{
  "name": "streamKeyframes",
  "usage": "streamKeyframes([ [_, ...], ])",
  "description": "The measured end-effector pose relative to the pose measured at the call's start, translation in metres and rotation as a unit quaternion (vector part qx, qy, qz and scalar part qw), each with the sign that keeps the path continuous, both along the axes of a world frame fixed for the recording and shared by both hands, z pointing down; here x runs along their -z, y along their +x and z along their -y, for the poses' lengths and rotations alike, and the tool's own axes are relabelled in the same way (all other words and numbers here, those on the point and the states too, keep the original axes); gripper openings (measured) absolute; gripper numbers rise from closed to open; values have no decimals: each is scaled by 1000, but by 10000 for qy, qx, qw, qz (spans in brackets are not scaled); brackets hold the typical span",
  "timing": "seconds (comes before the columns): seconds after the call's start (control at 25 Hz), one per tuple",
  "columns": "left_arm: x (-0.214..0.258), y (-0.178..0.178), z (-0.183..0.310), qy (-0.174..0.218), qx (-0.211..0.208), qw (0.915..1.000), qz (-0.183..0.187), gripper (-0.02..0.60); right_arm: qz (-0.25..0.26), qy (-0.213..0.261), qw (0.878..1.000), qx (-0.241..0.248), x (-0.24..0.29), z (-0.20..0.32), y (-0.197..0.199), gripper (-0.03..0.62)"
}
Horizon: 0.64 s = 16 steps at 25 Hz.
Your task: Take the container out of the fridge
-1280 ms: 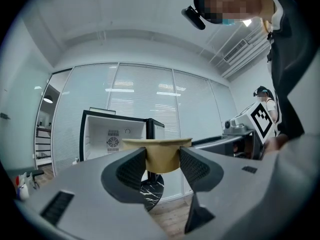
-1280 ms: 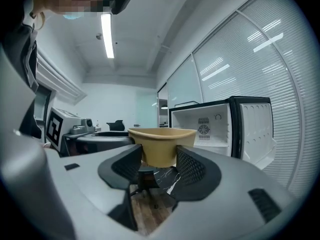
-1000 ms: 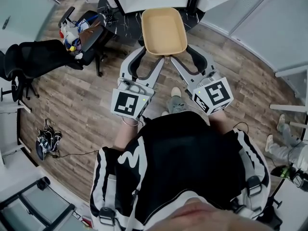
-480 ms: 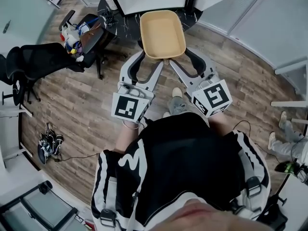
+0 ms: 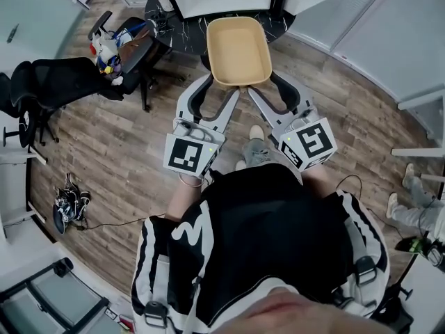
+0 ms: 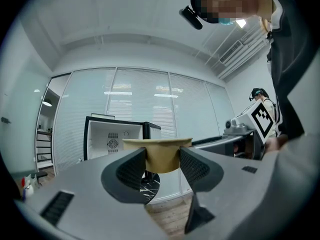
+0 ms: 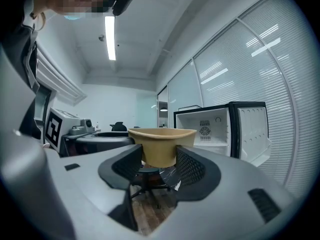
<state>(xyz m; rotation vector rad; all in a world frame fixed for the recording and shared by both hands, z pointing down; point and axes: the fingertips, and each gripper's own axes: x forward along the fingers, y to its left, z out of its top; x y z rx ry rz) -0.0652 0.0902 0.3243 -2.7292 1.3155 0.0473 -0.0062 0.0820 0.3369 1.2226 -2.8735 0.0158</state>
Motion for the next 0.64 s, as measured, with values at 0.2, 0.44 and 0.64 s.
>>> streamKeyframes([
  [0.2, 2, 1, -10, 25, -20, 10000, -16, 216, 8, 13, 10000, -24, 1, -10, 1, 222],
  [0.44, 1, 3, -10, 28, -58, 10000, 16, 216, 31, 11, 10000, -66, 0, -11, 3, 221],
  [0.64, -1, 4, -11, 29, -54, 10000, -16, 216, 33, 10, 10000, -69, -2, -12, 4, 221],
])
